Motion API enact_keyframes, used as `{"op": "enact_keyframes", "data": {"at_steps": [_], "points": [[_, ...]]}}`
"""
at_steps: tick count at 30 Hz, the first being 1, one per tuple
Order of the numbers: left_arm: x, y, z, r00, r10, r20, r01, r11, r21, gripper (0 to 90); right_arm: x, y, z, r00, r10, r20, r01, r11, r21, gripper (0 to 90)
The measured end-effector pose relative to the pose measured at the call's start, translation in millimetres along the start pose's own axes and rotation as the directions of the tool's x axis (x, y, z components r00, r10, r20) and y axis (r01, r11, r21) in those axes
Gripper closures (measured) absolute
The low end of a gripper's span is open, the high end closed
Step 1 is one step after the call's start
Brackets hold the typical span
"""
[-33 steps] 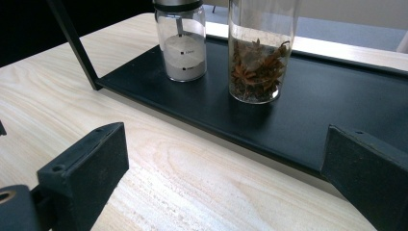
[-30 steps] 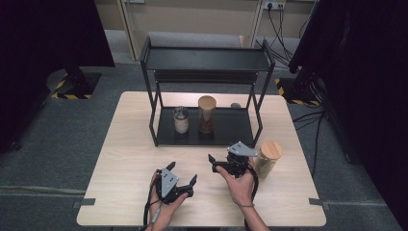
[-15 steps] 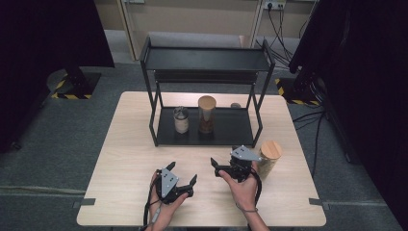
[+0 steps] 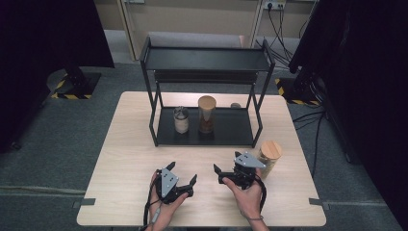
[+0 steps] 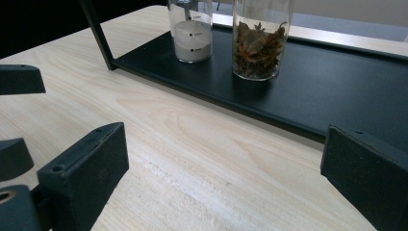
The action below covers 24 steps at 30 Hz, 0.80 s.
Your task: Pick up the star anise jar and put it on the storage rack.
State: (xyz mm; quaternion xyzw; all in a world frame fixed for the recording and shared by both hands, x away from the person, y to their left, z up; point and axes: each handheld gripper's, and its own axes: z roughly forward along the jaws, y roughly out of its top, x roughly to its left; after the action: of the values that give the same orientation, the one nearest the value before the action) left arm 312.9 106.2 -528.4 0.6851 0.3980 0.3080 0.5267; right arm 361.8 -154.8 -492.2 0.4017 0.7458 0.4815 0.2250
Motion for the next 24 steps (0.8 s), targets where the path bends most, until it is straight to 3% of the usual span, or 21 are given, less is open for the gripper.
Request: {"op": "enact_keyframes", "data": {"at_steps": [24], "points": [[0.0, -0.1, -0.1, 1.0000, -0.001, -0.001, 0.001, 1.0000, -0.002, 8.9, -2.3, -14.6, -24.1, 0.9995, -0.012, -0.028, 0.013, 1.000, 0.008, 3.0]]}}
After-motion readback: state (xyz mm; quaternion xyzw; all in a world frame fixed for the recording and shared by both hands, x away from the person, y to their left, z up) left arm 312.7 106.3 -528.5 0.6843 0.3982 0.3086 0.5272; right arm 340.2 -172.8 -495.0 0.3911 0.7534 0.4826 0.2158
